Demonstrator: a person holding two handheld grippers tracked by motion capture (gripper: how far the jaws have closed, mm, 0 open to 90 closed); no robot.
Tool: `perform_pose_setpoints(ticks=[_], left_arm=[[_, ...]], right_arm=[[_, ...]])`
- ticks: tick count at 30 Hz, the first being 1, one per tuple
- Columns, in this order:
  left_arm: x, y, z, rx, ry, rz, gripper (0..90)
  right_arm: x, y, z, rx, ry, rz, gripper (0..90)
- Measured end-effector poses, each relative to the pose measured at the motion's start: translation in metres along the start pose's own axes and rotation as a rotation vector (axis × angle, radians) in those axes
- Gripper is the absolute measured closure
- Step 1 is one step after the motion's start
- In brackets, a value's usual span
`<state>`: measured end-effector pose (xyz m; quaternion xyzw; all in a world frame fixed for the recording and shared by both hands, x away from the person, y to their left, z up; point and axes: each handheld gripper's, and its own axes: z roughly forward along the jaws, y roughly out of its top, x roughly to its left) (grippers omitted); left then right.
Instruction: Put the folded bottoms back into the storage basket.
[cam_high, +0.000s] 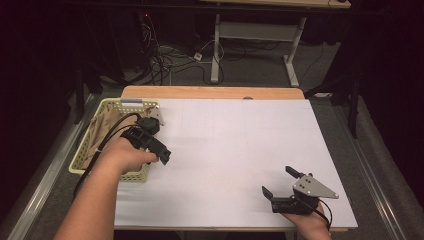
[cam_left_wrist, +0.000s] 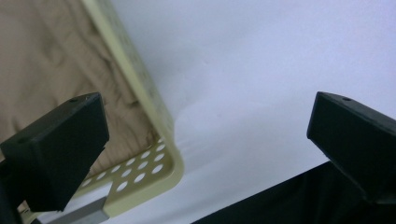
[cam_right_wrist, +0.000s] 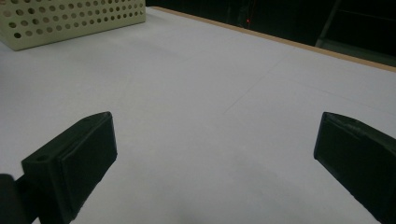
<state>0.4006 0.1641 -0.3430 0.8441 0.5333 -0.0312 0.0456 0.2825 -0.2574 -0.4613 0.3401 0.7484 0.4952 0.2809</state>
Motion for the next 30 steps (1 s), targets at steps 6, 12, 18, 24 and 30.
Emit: perform_pose_setpoints(ticks=[6, 12, 18, 24, 30], left_arm=[[-0.015, 0.007, 0.005, 0.001, -0.01, 0.042, 0.0], [-0.033, 0.015, 0.004, -0.042, -0.04, 0.091, 0.0], [-0.043, 0.018, 0.016, -0.088, -0.044, 0.131, 0.0], [-0.05, 0.018, 0.036, -0.102, -0.033, 0.167, 0.0], [-0.054, 0.018, 0.058, -0.109, -0.054, 0.185, 0.0]], right_arm=[[0.001, 0.0, 0.002, 0.003, 0.002, 0.003, 0.5], [0.001, -0.001, 0.004, 0.004, 0.008, -0.003, 0.5], [0.001, -0.001, 0.003, 0.001, 0.009, 0.002, 0.5], [0.001, -0.001, 0.002, 0.001, 0.011, 0.001, 0.5], [0.002, -0.002, 0.002, 0.002, 0.015, -0.001, 0.5]])
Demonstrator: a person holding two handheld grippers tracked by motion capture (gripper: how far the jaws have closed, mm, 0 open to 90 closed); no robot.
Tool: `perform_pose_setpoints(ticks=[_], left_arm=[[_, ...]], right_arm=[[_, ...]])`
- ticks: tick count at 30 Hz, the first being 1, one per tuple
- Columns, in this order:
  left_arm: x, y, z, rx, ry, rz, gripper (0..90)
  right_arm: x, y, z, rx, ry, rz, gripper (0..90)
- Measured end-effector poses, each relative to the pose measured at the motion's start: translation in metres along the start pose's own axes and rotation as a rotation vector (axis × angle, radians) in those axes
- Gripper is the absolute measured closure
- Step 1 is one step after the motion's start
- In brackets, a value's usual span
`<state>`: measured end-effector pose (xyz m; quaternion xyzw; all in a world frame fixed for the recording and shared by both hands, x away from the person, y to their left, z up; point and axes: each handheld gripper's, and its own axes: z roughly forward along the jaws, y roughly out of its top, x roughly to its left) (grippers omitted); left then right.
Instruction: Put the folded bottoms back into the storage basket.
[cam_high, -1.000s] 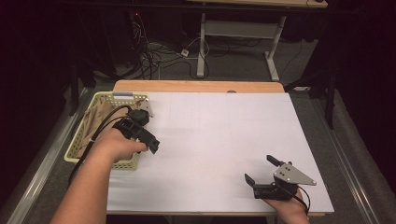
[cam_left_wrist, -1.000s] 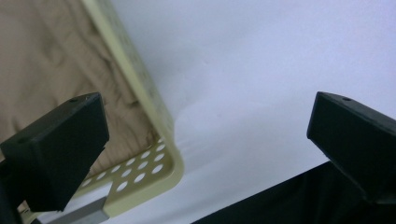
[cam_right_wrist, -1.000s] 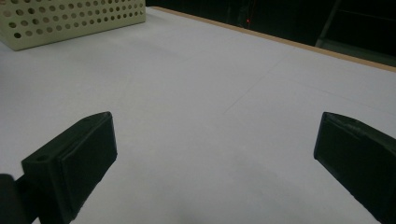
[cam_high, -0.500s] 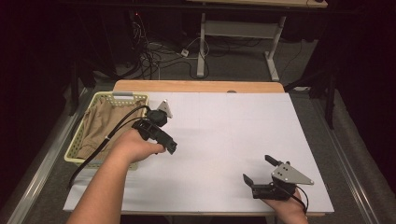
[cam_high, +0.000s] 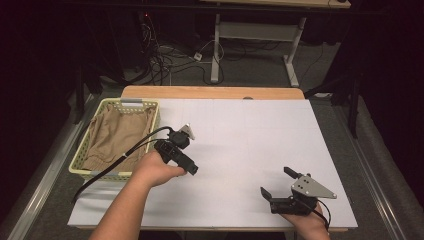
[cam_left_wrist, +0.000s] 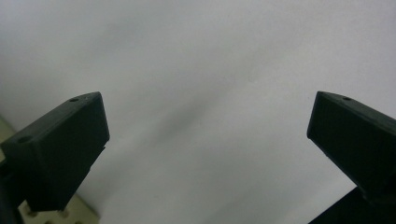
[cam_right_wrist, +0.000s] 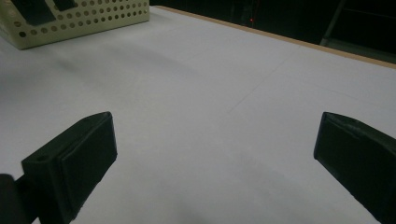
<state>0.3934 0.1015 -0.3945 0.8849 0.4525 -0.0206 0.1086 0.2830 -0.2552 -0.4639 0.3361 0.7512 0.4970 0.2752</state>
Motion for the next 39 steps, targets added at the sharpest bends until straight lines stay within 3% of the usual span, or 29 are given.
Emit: perform_pose_setpoints(ticks=[7, 13, 17, 20, 30, 38, 39], left_arm=[[-0.003, -0.004, 0.027, 0.028, -0.008, 0.004, 0.0], [-0.001, -0.008, 0.038, 0.018, -0.014, 0.005, 0.0], [0.001, -0.014, 0.045, -0.046, -0.018, 0.004, 0.0], [0.002, -0.021, 0.049, -0.121, -0.014, 0.009, 0.0], [0.013, -0.045, 0.065, -0.342, -0.032, -0.032, 0.0], [0.008, -0.061, 0.074, -0.493, -0.013, 0.01, 0.0], [0.007, -0.065, 0.075, -0.537, 0.001, 0.026, 0.0]], right_arm=[[0.0, -0.001, 0.0, 0.005, 0.003, 0.004, 0.5], [0.001, -0.002, 0.001, 0.006, 0.006, 0.0, 0.5], [0.001, -0.002, 0.002, 0.006, 0.007, 0.008, 0.5], [0.001, -0.003, 0.002, 0.01, 0.007, 0.002, 0.5], [0.001, -0.005, 0.004, 0.016, 0.009, 0.011, 0.5], [0.002, -0.008, 0.007, 0.023, 0.011, 0.012, 0.5], [0.002, -0.008, 0.006, 0.02, 0.011, 0.014, 0.5]])
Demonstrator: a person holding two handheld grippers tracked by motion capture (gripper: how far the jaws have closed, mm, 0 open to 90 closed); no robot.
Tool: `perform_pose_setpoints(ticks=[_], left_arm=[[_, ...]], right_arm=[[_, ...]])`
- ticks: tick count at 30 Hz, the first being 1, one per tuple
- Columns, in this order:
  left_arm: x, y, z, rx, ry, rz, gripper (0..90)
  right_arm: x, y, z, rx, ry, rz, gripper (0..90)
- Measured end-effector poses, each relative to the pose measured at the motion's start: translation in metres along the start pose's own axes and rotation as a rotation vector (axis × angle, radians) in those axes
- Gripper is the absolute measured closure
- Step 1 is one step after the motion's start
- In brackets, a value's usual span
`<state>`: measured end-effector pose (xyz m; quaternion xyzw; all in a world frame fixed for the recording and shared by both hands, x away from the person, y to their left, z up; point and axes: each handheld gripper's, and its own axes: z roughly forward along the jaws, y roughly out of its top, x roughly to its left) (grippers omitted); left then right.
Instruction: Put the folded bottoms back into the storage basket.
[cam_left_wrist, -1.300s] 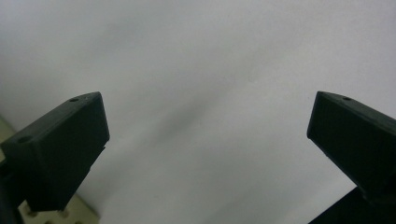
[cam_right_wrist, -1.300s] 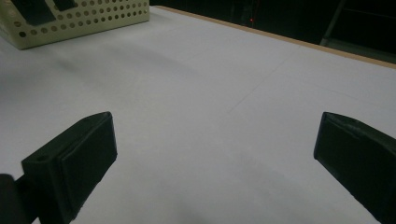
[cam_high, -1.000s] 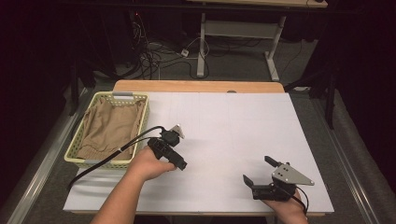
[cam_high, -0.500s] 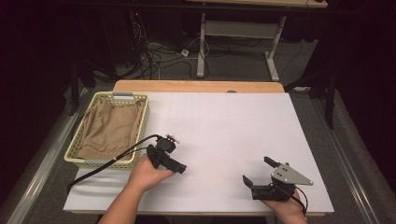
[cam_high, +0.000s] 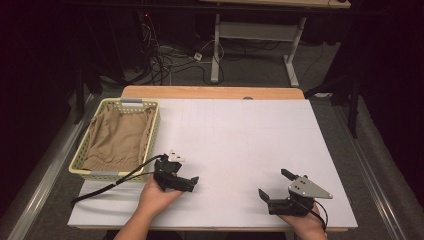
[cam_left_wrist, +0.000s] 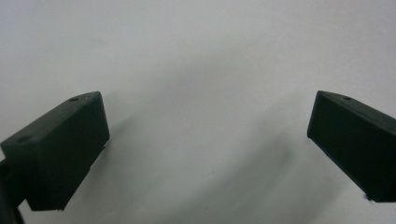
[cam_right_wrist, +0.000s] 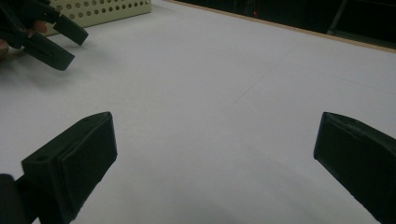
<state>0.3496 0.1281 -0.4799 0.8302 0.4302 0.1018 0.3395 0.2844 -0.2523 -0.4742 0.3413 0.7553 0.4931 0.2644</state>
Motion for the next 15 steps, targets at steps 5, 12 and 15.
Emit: perform_pose_setpoints(ticks=[5, 12, 15], left_arm=[[-0.002, -0.009, -0.008, -0.137, -0.017, 0.025, 0.0], [-0.006, -0.024, -0.019, -0.308, -0.048, 0.077, 0.0], [0.0, -0.03, -0.026, -0.402, -0.095, 0.038, 0.0]], right_arm=[[-0.001, 0.0, 0.0, -0.007, 0.0, 0.007, 0.5], [0.0, -0.002, -0.005, -0.043, -0.014, 0.012, 0.6], [0.002, -0.002, -0.01, -0.063, -0.028, 0.022, 0.5]])
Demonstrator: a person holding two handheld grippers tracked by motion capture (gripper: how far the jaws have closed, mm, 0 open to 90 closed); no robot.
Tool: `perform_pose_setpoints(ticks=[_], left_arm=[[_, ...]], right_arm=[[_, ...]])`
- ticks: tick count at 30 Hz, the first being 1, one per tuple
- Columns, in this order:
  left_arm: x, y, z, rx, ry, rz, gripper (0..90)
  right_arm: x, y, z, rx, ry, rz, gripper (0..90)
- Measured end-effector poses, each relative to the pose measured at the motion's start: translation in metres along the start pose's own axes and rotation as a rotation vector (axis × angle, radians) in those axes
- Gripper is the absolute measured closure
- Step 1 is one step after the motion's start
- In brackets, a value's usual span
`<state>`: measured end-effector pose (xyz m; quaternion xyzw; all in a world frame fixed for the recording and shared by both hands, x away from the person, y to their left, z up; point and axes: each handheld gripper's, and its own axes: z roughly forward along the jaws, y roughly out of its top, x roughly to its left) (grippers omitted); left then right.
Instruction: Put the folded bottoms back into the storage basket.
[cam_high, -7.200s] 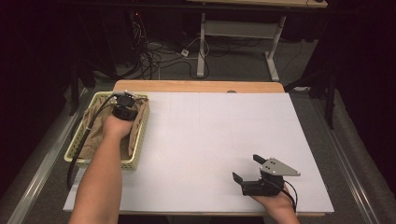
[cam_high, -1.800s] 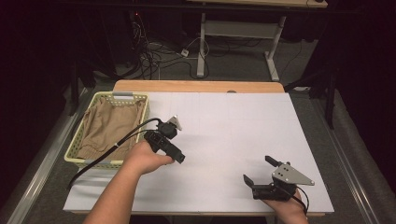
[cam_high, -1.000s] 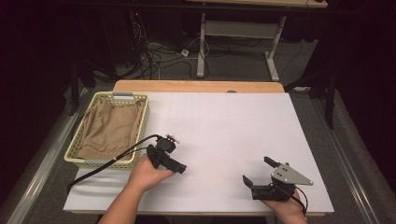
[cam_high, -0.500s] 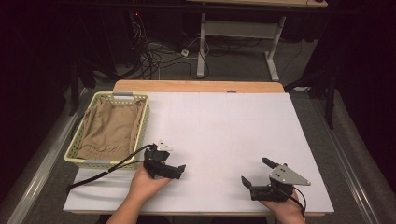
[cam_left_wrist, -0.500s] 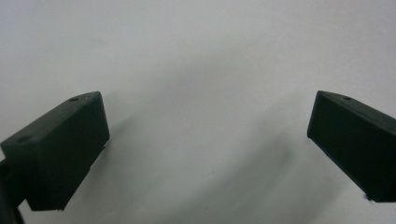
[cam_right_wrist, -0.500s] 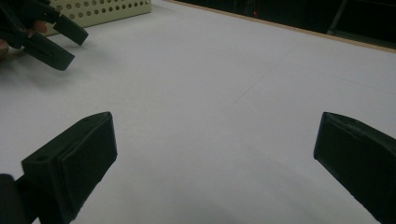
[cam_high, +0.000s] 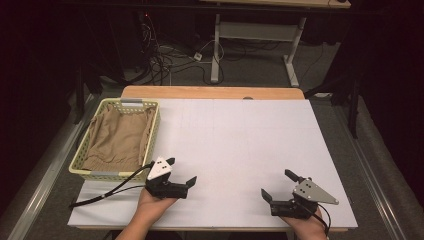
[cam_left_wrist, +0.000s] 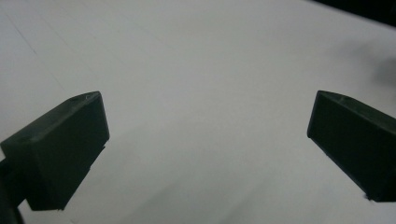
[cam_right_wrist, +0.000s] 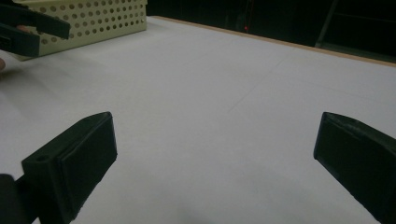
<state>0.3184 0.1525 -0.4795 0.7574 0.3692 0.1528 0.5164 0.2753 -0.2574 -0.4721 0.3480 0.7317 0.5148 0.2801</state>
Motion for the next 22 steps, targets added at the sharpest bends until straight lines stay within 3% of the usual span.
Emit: perform_pose_setpoints(ticks=[4, 5, 6, 11, 22], left_arm=[[0.002, -0.005, -0.011, -0.107, -0.024, -0.017, 0.0], [0.002, -0.005, -0.011, -0.107, -0.024, -0.017, 0.0], [0.003, -0.006, -0.015, -0.138, -0.022, -0.003, 0.0], [-0.002, -0.008, -0.019, -0.192, -0.012, 0.047, 0.0], [-0.004, -0.009, -0.02, -0.186, 0.007, 0.051, 0.0]], right_arm=[[0.002, -0.001, -0.008, -0.028, -0.025, 0.005, 0.5], [0.002, -0.001, -0.008, -0.028, -0.025, 0.005, 0.5], [0.002, -0.002, -0.012, -0.038, -0.039, 0.016, 0.5], [0.0, -0.002, -0.022, -0.058, -0.069, 0.044, 0.6], [-0.001, -0.001, -0.028, -0.072, -0.075, 0.031, 0.6]])
